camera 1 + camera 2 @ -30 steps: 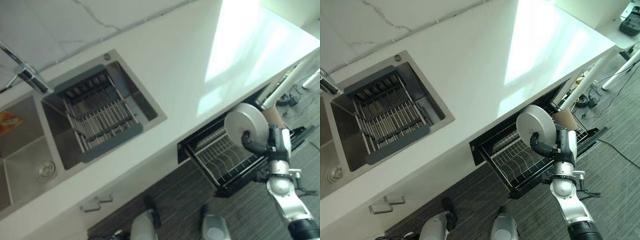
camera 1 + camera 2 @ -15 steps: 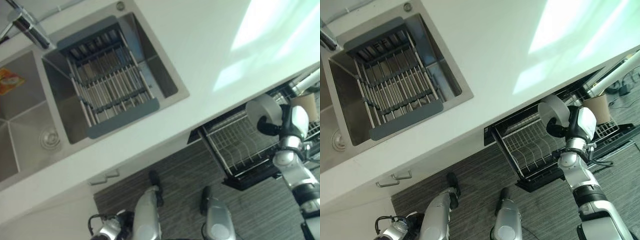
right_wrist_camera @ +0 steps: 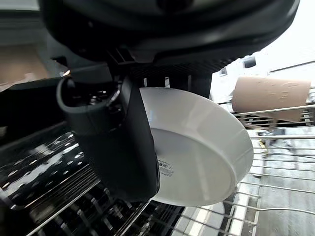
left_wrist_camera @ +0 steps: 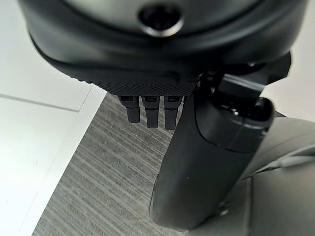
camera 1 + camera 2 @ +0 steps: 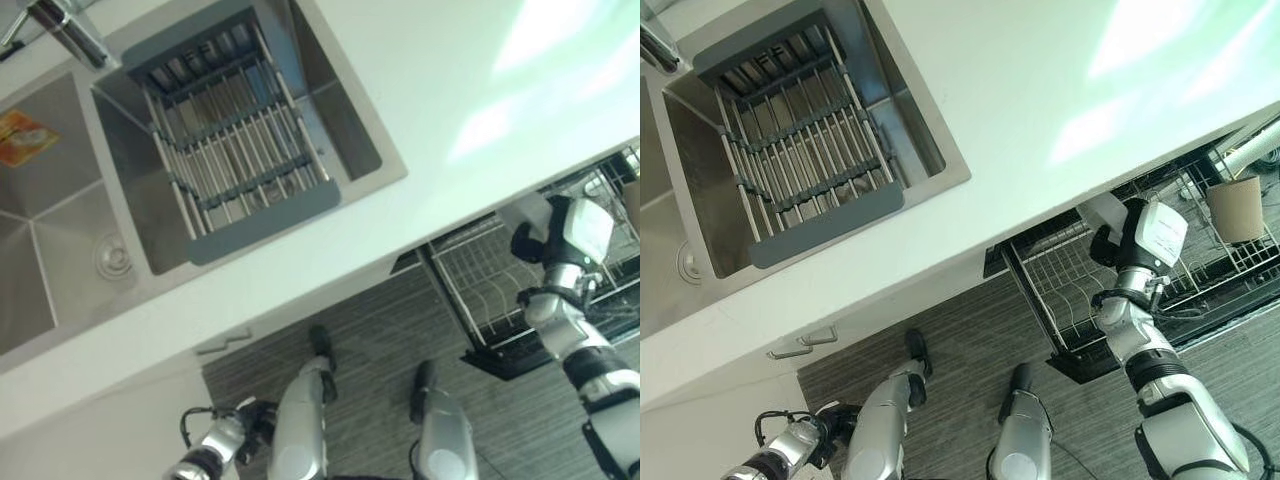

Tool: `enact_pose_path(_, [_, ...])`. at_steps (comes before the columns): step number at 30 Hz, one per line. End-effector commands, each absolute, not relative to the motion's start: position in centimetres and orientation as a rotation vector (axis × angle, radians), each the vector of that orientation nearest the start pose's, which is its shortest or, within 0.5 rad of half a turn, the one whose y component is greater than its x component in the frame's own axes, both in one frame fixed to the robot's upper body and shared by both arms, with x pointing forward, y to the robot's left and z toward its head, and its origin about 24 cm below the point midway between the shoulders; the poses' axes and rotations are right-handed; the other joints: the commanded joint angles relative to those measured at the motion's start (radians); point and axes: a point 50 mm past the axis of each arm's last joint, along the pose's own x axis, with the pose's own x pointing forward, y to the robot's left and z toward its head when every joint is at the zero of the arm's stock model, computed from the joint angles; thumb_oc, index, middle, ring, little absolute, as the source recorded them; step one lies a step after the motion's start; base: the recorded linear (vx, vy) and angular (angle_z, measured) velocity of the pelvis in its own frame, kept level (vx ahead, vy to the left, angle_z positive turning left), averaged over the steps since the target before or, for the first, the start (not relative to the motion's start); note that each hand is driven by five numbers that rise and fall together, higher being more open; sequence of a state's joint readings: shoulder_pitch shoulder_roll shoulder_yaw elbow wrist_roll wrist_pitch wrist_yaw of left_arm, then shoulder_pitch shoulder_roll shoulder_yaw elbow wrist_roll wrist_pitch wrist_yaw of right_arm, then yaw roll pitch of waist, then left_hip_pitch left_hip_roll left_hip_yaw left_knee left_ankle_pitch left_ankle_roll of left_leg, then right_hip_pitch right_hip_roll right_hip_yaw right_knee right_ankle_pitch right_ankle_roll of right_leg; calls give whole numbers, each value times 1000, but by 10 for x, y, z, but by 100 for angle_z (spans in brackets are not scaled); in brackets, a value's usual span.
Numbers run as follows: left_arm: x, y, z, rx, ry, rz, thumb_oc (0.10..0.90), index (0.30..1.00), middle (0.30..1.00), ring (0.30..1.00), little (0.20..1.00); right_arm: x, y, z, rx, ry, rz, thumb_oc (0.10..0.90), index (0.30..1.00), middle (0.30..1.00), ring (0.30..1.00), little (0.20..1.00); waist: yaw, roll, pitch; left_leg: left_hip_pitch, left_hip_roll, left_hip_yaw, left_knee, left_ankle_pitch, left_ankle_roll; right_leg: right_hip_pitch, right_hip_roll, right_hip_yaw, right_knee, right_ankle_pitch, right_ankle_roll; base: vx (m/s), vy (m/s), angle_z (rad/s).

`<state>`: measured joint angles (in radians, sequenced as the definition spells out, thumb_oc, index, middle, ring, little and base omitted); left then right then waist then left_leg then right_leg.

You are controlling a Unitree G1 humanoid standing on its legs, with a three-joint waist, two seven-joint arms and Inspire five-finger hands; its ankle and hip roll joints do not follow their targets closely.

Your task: Place the dishes in the dishwasher.

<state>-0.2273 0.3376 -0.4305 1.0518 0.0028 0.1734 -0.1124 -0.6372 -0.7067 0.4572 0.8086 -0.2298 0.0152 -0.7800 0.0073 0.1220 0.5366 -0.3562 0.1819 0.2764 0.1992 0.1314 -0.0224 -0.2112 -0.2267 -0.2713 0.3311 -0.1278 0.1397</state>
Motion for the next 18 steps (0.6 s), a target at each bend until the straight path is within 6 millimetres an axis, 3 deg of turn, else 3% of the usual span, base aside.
enact_pose_path(1, [204, 219, -118, 511, 1012, -246, 800, 900, 900, 900, 900, 353, -292, 204, -1212, -564, -913, 400, 300, 300, 300, 300, 8, -12, -17, -3, 2, -118, 101, -158, -94, -65, 6, 7, -31, 43, 13, -66, 13, -1])
enact_pose_path(6, [209, 218, -115, 515, 986, -250, 800, 900, 900, 900, 900, 354, -290, 221, -1438, -670, -932, 400, 300, 300, 300, 300, 13, -5, -17, -34, -4, -120, 101, -157, -94, -103, 3, 7, -31, 51, 19, -56, 5, -5])
enact_pose_path(9, [213, 219, -113, 522, 976, -244, 800, 900, 900, 900, 900, 353, -294, 221, -1506, -678, -939, 400, 300, 300, 300, 300, 14, -9, -17, -45, -6, -125, 101, -156, -92, -116, 2, 8, -31, 57, 21, -44, -22, 0])
enact_pose_path(14, [214, 221, -111, 525, 964, -238, 800, 900, 900, 900, 900, 344, -311, 214, -1464, -606, -1062, 400, 300, 300, 300, 300, 3, -6, -17, -52, -11, -123, 101, -161, -90, -129, 4, 15, -31, 59, 23, -16, -6, 1])
enact_pose_path(18, [212, 215, -113, 508, 964, -243, 800, 900, 900, 900, 900, 334, -328, 196, -1391, -470, -1217, 400, 300, 300, 300, 300, -8, 4, -17, -57, -13, -113, 101, -164, -91, -141, -3, 17, -31, 63, 26, 13, 18, 3])
